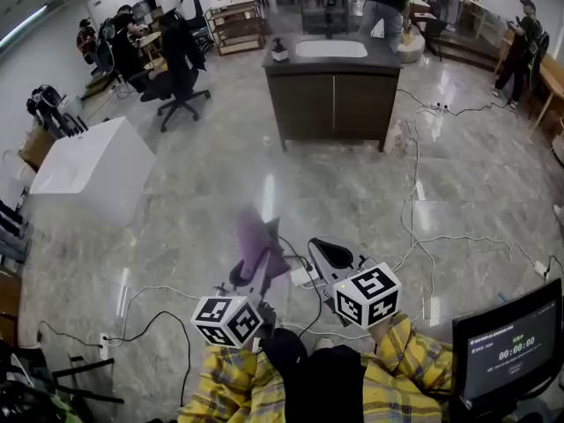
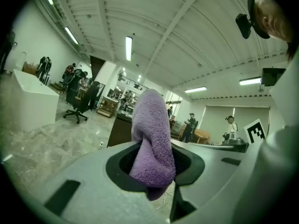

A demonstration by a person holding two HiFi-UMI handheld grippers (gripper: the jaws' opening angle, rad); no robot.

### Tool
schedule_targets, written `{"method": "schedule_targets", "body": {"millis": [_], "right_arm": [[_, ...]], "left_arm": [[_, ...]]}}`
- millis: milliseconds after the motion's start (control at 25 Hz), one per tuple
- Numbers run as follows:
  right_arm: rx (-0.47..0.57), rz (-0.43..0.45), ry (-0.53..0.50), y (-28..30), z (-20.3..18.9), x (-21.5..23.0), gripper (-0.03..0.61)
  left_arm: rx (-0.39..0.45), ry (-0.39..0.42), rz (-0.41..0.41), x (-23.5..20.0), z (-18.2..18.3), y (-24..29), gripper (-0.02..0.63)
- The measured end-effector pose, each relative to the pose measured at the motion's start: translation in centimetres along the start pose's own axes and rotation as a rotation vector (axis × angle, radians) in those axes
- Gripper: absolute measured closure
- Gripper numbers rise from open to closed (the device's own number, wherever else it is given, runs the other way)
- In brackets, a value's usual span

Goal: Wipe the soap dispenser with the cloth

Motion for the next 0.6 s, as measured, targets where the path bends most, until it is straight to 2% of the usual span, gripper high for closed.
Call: {"method": "schedule_targets", "body": {"millis": [160, 320, 600], "right_arm": [[0.015, -0.025, 0.056, 0.0, 0.0, 1.5, 0.572], [0.012, -0.045, 0.069, 1.4, 0.0, 0.7, 0.572], [0.000, -0.072, 0.055, 7.3, 2.8, 3.7, 0.572]], "left_arm": [[0.004, 0.001, 0.015, -0.3, 0.4, 0.2, 0.526], [-0.002, -0.004, 0.017, -2.4, 1.1, -0.2, 0.526], [-0.009, -0.017, -0.005, -6.9, 4.4, 5.2, 0.526]]}}
Point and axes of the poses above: the fingertips, and each gripper's own axes: y forward along the fingers, x to its right, z out of its top, the point moved 6 cm from there along -y, backward along the fingers, and after that the axes turned 7 degrees about -x, right-handed, at the moved point
